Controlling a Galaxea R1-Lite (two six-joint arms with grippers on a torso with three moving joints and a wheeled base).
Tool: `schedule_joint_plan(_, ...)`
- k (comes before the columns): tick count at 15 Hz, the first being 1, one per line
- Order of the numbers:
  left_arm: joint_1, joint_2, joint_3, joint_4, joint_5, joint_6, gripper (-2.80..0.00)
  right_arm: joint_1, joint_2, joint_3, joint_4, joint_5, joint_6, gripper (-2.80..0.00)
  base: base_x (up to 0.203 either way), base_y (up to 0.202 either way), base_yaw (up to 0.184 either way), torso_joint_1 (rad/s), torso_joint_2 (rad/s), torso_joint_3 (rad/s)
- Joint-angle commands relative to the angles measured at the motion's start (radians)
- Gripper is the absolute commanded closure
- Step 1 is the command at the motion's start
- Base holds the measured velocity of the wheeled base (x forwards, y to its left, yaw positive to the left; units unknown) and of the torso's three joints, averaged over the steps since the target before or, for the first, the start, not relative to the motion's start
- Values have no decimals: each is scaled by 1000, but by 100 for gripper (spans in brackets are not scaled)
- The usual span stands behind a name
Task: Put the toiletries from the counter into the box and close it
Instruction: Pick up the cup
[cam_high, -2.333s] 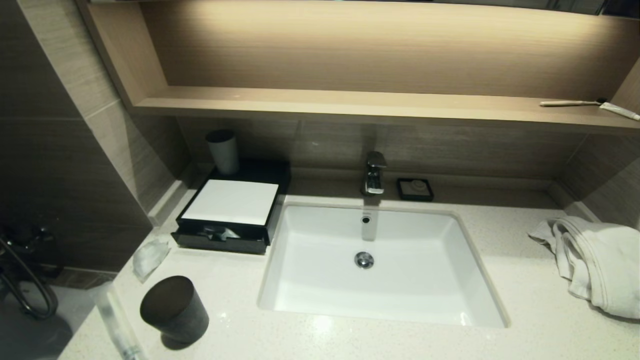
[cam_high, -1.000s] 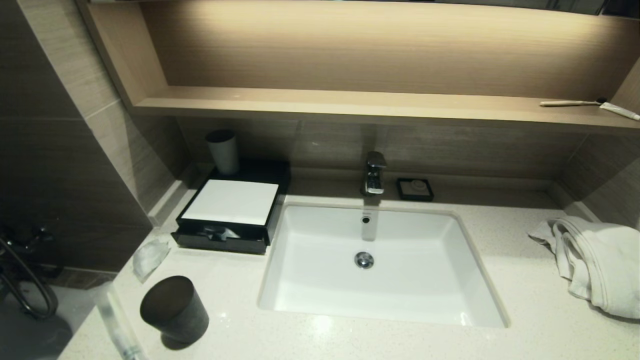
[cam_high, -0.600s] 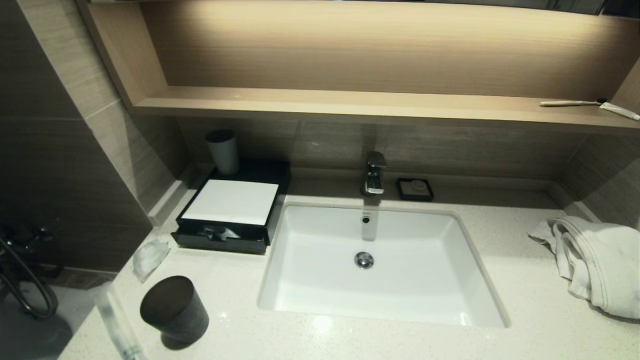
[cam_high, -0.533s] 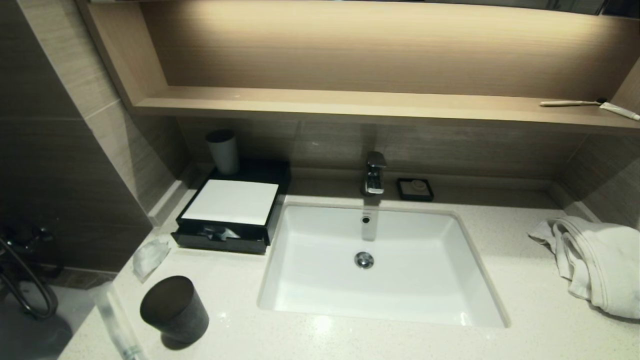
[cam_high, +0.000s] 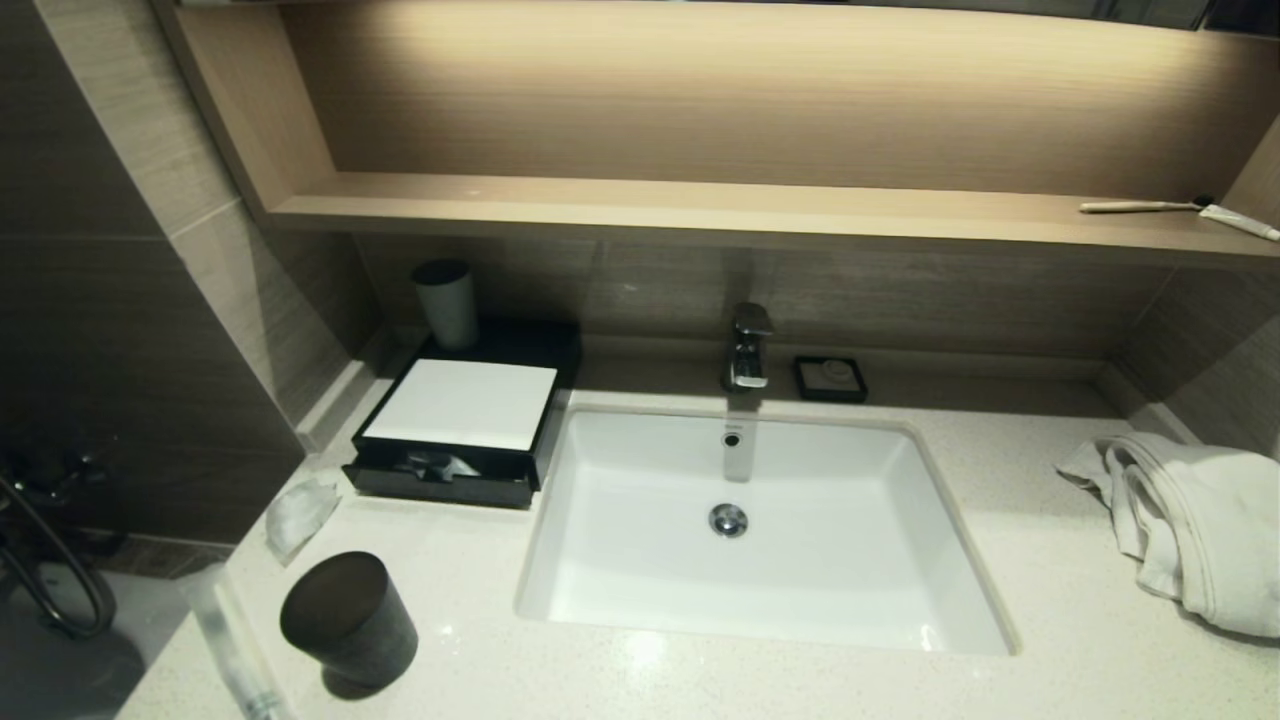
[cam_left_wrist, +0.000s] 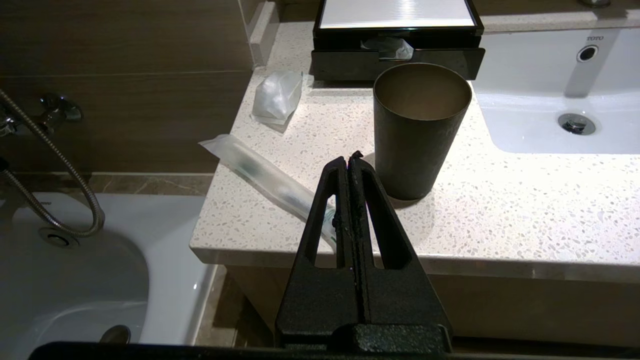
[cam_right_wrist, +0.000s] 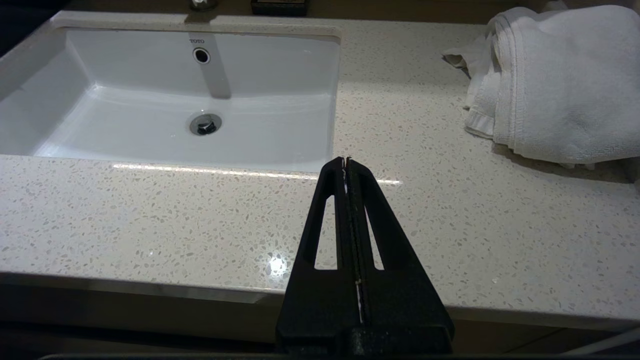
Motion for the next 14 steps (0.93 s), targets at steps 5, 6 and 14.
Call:
schedule_joint_plan(5, 0, 0, 0, -2, 0, 2, 0, 0, 0, 0, 0, 0, 0, 0, 0, 0, 0, 0, 0, 0)
schedule_joint_plan(6, 0, 0, 0, -2, 0, 3, 0, 0, 0, 0, 0, 0, 0, 0, 0, 0, 0, 0, 0, 0)
schedule_joint_plan(14, 0, 0, -224, 81, -6, -2, 0, 0, 2, 0, 0, 0, 0, 0, 0, 0, 0, 0, 0, 0)
